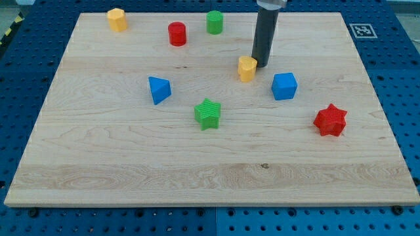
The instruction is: Move the red star to the top right
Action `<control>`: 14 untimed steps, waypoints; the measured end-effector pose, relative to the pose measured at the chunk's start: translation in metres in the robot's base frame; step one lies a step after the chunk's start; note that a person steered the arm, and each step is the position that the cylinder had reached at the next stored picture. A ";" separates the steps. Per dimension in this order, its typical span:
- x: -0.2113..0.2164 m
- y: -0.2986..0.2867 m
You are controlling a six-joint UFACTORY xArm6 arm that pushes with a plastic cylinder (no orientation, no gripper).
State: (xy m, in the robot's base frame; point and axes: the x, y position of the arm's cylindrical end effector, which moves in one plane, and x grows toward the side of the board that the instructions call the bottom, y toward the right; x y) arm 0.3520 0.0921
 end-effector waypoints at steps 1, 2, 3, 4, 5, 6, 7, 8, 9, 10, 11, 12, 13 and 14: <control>0.000 0.000; 0.014 0.003; 0.036 0.003; 0.061 0.003; 0.109 0.003; 0.152 0.008; 0.156 0.008; 0.158 0.054; 0.158 0.107; 0.158 0.107; 0.164 0.107; 0.179 0.112; 0.179 0.117; 0.181 0.159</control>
State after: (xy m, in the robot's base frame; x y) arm 0.5326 0.2514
